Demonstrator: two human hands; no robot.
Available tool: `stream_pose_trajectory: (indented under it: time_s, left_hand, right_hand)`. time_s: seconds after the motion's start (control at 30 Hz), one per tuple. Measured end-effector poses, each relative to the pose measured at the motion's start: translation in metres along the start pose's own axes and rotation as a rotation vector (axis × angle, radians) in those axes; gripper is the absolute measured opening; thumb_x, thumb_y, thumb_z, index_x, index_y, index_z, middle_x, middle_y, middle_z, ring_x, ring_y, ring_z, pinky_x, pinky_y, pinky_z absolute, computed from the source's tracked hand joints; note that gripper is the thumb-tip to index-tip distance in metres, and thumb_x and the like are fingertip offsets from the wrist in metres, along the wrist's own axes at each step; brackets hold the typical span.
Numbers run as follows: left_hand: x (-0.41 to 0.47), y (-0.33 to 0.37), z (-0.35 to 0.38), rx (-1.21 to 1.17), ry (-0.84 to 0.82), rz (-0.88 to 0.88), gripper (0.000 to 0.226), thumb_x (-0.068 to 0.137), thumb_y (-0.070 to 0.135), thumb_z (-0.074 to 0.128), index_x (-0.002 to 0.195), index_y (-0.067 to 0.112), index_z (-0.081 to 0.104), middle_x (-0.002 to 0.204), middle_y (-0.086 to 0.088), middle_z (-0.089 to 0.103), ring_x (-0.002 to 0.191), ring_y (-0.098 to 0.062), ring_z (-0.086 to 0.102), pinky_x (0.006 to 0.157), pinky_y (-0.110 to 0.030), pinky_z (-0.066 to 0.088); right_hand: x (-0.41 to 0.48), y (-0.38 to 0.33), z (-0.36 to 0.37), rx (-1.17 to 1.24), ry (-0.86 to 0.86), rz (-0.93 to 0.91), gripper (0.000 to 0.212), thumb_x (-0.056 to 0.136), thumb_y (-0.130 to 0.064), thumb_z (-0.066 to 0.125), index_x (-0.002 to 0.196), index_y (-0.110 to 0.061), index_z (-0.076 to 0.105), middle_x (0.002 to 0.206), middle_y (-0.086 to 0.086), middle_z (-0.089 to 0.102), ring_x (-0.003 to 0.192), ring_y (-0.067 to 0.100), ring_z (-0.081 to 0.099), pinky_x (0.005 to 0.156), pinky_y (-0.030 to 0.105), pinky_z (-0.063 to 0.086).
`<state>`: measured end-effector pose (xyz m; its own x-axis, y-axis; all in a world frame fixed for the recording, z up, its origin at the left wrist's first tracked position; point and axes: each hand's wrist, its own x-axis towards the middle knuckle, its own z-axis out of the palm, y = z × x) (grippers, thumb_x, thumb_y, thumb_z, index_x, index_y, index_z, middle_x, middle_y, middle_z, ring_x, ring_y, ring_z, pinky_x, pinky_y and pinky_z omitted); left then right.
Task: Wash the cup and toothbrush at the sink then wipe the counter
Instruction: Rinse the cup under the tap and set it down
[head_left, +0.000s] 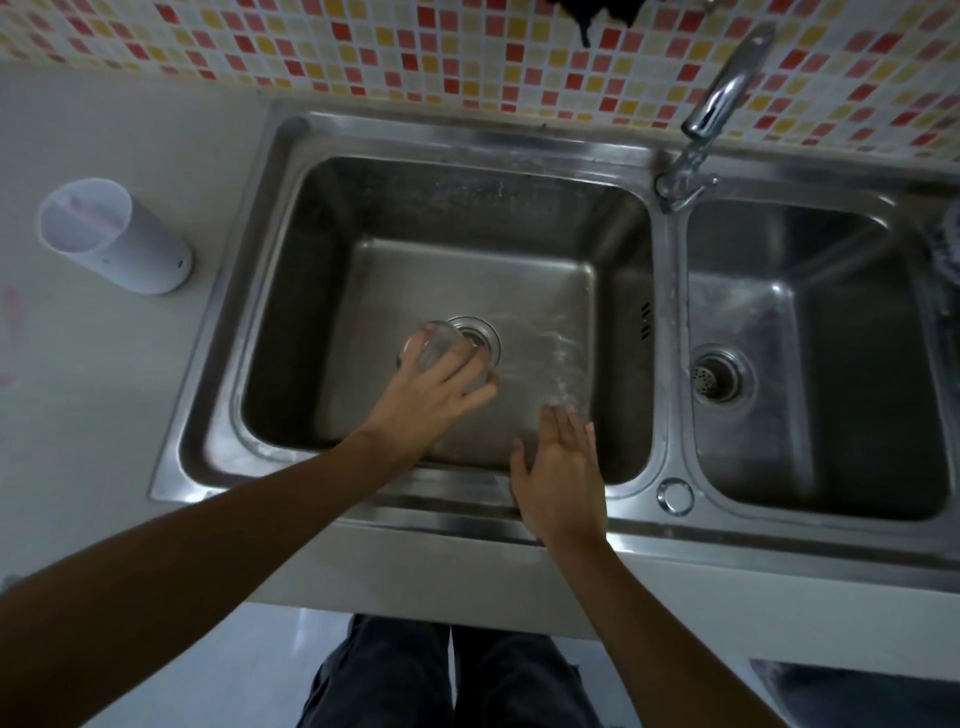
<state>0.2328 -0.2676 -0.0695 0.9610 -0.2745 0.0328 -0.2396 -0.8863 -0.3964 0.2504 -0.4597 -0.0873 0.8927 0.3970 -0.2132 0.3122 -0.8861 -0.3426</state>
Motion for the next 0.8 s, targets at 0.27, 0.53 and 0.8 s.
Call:
stream_pose_trajectory:
  time_s: [0.27, 0.53, 0.8]
  left_hand:
    - [0.007, -0.011, -0.009, 0.005, 0.035, -0.074, 0.075, 0.059, 0.016, 0.08, 0.126, 0.023, 0.047, 0.132, -0.009, 0.049, 0.125, -0.028, 0.039, 0.102, -0.058, 0.03]
    - [0.007, -0.007, -0.009, -0.165, 0.022, -0.267, 0.076, 0.052, 0.02, 0.087, 0.121, 0.025, 0.055, 0.13, -0.009, 0.051, 0.12, -0.029, 0.04, 0.099, -0.057, 0.027]
    - [0.002, -0.002, -0.021, -0.39, -0.051, -0.494, 0.081, 0.059, 0.035, 0.086, 0.129, 0.028, 0.045, 0.132, -0.007, 0.05, 0.122, -0.03, 0.047, 0.103, -0.061, 0.03]
  right_hand:
    - [-0.003, -0.001, -0.004, 0.04, 0.005, 0.001, 0.058, 0.096, -0.038, 0.044, 0.144, -0.005, 0.035, 0.148, 0.016, 0.041, 0.143, 0.026, 0.027, 0.12, 0.04, 0.016]
    - [-0.003, -0.001, -0.002, 0.041, 0.011, 0.017, 0.06, 0.095, -0.036, 0.05, 0.143, -0.004, 0.037, 0.147, 0.016, 0.042, 0.143, 0.027, 0.028, 0.119, 0.041, 0.019]
    - [-0.005, -0.001, -0.004, 0.081, -0.013, 0.052, 0.061, 0.097, -0.036, 0.044, 0.147, -0.004, 0.03, 0.151, 0.016, 0.035, 0.145, 0.025, 0.02, 0.12, 0.038, 0.018]
